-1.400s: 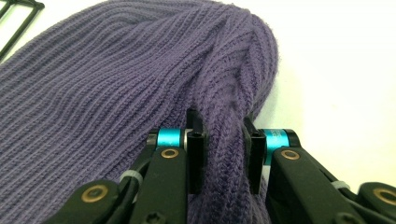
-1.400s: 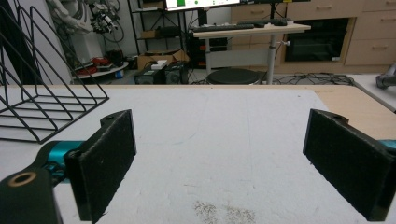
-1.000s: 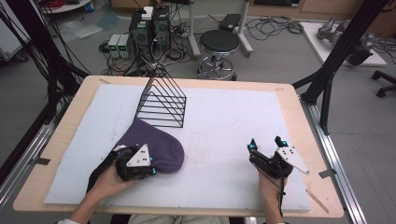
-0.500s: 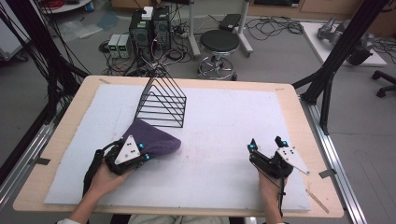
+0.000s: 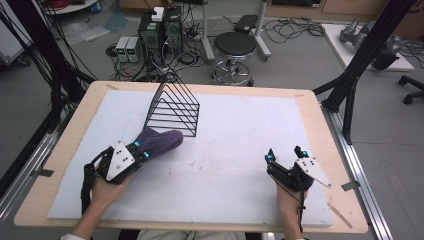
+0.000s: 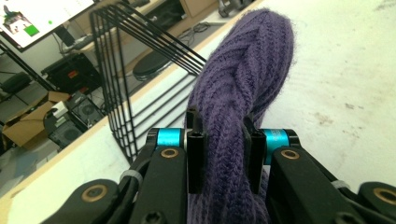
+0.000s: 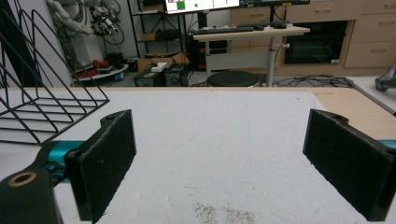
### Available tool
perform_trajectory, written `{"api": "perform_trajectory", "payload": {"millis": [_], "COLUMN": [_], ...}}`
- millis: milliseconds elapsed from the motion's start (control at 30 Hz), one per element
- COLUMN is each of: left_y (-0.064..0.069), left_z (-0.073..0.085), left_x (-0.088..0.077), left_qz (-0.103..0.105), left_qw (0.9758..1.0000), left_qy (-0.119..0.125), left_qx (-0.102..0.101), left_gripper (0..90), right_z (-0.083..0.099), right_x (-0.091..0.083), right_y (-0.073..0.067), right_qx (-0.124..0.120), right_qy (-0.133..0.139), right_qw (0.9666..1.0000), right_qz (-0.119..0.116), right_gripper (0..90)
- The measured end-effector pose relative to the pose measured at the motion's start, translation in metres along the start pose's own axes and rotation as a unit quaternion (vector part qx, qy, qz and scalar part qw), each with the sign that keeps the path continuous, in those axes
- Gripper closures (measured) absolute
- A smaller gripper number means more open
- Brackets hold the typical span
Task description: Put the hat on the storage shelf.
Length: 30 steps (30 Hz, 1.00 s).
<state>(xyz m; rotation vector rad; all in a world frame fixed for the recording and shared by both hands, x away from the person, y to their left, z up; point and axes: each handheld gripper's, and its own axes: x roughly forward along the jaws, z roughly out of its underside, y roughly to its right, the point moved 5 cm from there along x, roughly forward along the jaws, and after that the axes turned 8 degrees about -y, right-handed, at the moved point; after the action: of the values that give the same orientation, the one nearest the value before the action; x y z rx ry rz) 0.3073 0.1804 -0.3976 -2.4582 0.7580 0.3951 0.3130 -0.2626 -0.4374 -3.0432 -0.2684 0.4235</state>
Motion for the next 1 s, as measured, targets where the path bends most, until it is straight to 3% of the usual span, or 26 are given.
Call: {"api": "perform_trajectory", "payload": {"millis": [200,433,700,833,1000], "left_y": [-0.012,-0.013,-0.024,-0.029,-0.034], "left_z": [-0.003,-0.009,-0.027,-0.035,-0.050], "left_x": [-0.011,-0.017,-0.028,-0.031,-0.042], "left_qz": [-0.026,-0.033,-0.058,-0.091,-0.120], "left_qw": [0.9993,0.9990,0.9961,0.9915,0.9821], "left_qy": [0.017,0.030,0.066,0.092,0.144], "left_qx": [-0.021,-0.009,-0.001,-0.010,-0.015], "left_gripper": [76.9,76.9,76.9,76.9,76.8], "right_z": [0.000,0.000,-0.001,-0.001,-0.001], "right_x": [-0.001,-0.002,-0.003,-0.003,-0.003], "right_y": [0.000,-0.001,-0.002,-0.002,-0.002], "right_qx": [0.002,-0.003,-0.003,-0.003,-0.004], "right_qy": [-0.001,0.001,0.004,0.004,0.005], "right_qw": [1.0000,1.0000,1.0000,1.0000,1.0000], "right_qz": [0.003,0.005,0.007,0.007,0.007], "right_gripper": [8.7,8.7,8.7,8.7,8.7]}}
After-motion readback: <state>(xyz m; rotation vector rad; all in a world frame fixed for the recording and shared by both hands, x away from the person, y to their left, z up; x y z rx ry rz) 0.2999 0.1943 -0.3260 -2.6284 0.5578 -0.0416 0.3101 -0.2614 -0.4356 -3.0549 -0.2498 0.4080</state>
